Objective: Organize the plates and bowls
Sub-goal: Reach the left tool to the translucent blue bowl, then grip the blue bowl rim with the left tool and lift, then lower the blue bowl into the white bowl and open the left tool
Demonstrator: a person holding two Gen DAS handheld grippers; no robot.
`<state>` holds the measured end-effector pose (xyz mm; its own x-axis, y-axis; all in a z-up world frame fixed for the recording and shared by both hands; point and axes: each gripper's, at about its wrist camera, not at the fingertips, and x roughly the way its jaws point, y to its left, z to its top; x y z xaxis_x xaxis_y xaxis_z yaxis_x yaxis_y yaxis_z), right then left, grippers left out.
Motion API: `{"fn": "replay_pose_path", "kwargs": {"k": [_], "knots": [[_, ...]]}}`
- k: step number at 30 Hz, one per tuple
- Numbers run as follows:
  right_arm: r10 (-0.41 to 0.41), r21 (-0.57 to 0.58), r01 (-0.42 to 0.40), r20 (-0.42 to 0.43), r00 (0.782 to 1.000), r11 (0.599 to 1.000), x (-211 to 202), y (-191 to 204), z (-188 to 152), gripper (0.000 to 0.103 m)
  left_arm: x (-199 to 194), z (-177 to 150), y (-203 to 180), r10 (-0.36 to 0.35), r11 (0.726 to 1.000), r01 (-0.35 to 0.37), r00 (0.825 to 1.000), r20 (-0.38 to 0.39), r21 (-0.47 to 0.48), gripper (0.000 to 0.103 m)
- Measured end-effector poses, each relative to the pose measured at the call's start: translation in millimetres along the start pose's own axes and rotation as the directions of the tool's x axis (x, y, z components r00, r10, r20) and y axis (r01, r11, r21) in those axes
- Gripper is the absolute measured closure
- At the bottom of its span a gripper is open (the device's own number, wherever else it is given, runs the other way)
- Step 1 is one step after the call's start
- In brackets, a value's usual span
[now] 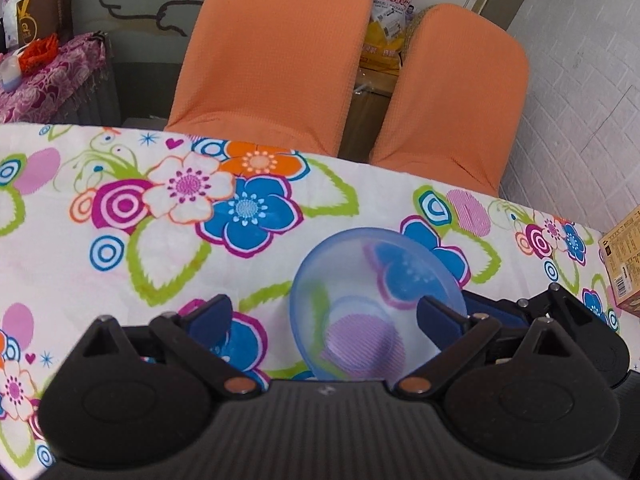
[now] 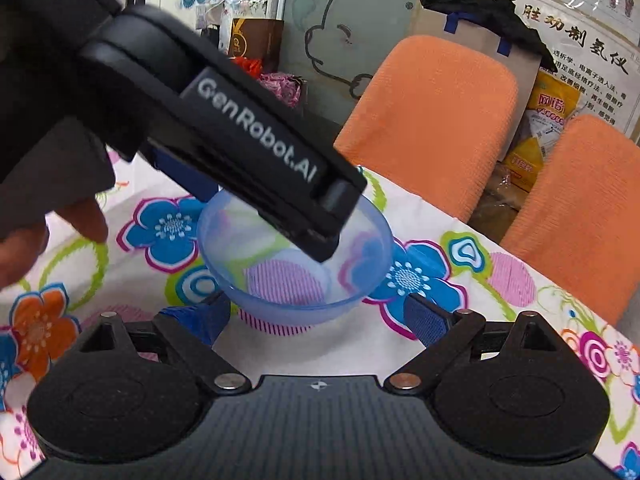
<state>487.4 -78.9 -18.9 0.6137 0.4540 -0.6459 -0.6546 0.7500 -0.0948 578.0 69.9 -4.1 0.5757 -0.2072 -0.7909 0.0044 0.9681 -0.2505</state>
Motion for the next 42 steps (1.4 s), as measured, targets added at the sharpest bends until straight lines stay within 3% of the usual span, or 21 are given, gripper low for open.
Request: {"fn": "replay_pose_path", "kwargs": {"k": [1, 3, 4, 5, 7, 11, 16, 25, 31, 35, 42], "knots": [[0.006, 0.016, -0.006, 0.007, 1.0, 1.0, 2, 0, 0, 0.022, 2, 0, 1, 0.0, 1.0, 0.0, 1.0, -0.005, 0.001, 0.007], [0.026, 0.046, -0.027, 0.03, 0.999, 0.999, 4, 0, -1, 0.024, 5, -1, 3, -0.011, 1.0, 0.011, 1.0, -0.025, 0.005, 0.02], [0.039, 0.06, -0.042, 0.038, 0.998, 0.997, 5, 0, -2, 0.024, 7, -2, 3, -0.015, 1.0, 0.015, 0.999, -0.03, 0.012, 0.032], [0.054, 0.085, -0.058, 0.046, 0.997, 0.995, 5, 1, -2, 0.026, 6, -3, 2, -0.004, 0.999, 0.004, 1.0, -0.017, 0.033, 0.051], [0.068, 0.116, -0.074, 0.057, 0.996, 0.99, 5, 3, -1, 0.028, 5, -4, 1, 0.005, 0.998, -0.004, 1.0, -0.016, 0.055, 0.06], [0.04, 0.088, -0.051, 0.12, 0.992, 0.995, -14, 13, 6, 0.028, -3, -10, -1, -0.034, 0.998, 0.035, 0.999, -0.033, 0.05, 0.06], [-0.004, 0.051, -0.004, 0.149, 0.989, 0.999, -40, 25, 9, 0.028, -29, -15, -15, -0.066, 0.996, 0.065, 0.998, 0.002, 0.065, 0.061], [-0.082, -0.039, 0.089, 0.166, 0.983, 0.995, -142, 50, 9, 0.028, -113, -46, -58, -0.138, 0.983, 0.129, 0.988, 0.063, 0.131, 0.061], [-0.133, -0.02, 0.137, 0.142, 0.981, 0.99, -223, 72, -26, 0.025, -172, -103, -97, -0.228, 0.959, 0.214, 0.972, 0.057, 0.186, 0.057], [-0.148, 0.053, 0.142, 0.124, 0.981, 0.988, -253, 88, -67, 0.024, -184, -153, -115, -0.288, 0.938, 0.285, 0.957, -0.014, 0.197, 0.052], [-0.14, 0.193, 0.123, 0.076, 0.987, 0.973, -262, 116, -124, 0.024, -172, -232, -125, -0.252, 0.933, 0.274, 0.96, -0.12, 0.234, 0.052]]}}
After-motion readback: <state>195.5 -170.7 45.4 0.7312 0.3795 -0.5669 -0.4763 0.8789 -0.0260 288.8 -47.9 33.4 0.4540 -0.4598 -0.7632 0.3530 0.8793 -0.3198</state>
